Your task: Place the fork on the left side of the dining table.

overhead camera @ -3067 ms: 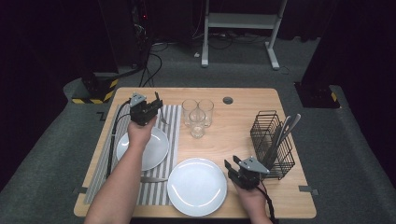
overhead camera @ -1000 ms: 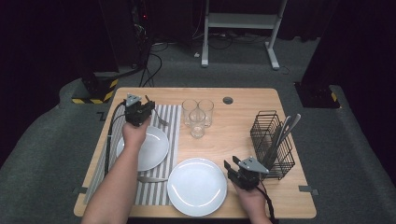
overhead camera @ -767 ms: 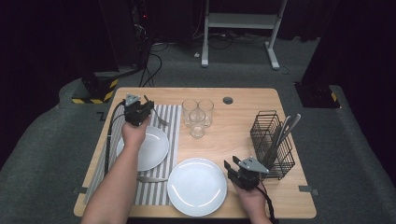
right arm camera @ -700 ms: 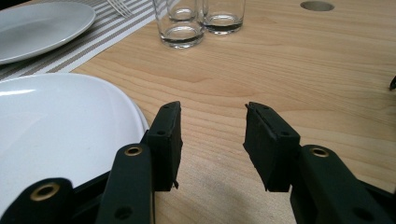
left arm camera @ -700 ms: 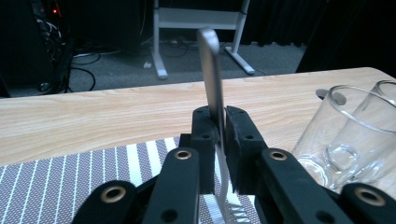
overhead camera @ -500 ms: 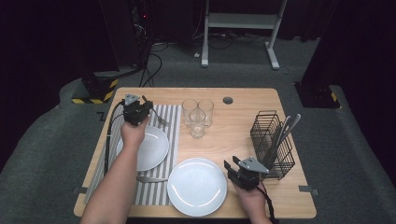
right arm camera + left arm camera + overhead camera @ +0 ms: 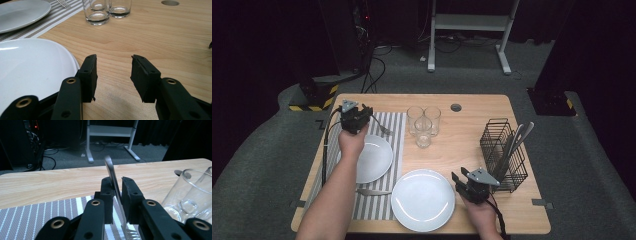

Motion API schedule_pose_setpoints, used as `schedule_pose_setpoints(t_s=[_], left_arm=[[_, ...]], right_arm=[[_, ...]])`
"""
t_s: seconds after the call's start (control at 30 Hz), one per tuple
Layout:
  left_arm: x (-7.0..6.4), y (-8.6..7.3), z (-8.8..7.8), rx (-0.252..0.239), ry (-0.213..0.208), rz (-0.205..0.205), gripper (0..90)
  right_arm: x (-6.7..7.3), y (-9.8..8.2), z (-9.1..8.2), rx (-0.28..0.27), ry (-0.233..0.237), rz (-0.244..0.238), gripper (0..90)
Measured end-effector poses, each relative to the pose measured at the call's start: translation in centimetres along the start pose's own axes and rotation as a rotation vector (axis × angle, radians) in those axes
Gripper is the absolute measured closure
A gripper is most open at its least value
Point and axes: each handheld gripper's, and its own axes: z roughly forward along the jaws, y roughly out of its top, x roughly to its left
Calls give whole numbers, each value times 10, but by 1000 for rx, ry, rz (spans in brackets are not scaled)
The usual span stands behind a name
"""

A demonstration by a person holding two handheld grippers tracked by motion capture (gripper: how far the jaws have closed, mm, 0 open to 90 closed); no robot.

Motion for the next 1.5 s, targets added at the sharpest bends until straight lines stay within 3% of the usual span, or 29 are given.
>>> schedule_pose_setpoints(t_s=[0.3,0.53,0.9,1.5], left_arm=[[8,3,-4,5,12,-6,771],[11,5,-8,8,21,11,771],[26,5,-11,8,64,-14,744],[44,5,-13,38,112,-27,632]], right_arm=[[0,0,0,5,2,-7,558],[1,0,1,9,1,-8,557],[2,0,1,13,1,-13,557],[2,0,1,20,1,-16,555]])
